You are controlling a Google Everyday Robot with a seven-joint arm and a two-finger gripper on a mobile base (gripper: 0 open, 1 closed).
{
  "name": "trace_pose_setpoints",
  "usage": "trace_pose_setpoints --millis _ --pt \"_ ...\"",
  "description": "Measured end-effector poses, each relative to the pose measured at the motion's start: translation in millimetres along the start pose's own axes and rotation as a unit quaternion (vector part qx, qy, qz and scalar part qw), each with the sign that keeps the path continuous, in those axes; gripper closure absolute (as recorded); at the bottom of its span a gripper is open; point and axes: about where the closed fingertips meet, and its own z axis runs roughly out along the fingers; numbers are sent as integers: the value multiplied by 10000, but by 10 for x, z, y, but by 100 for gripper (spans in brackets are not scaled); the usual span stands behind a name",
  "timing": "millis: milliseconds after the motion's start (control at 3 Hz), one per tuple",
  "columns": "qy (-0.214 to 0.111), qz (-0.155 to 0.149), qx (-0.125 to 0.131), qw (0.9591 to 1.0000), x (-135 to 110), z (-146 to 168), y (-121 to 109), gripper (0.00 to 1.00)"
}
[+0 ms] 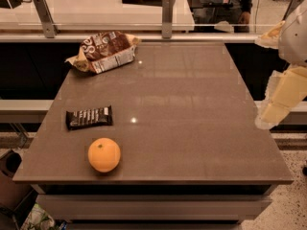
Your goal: Move orange near brown chip bag
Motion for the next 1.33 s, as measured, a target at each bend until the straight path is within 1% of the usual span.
trace_pose_setpoints --millis 333,667,1000,1333 --pt "-795 -57 -217 9966 -230 233 41 0" --pt "-1655 -126 -460 9851 -541 424 168 0" --pt "-2298 -192 -675 9707 -838 577 361 0" --pt "-2815 -227 -854 9555 -1135 741 528 0"
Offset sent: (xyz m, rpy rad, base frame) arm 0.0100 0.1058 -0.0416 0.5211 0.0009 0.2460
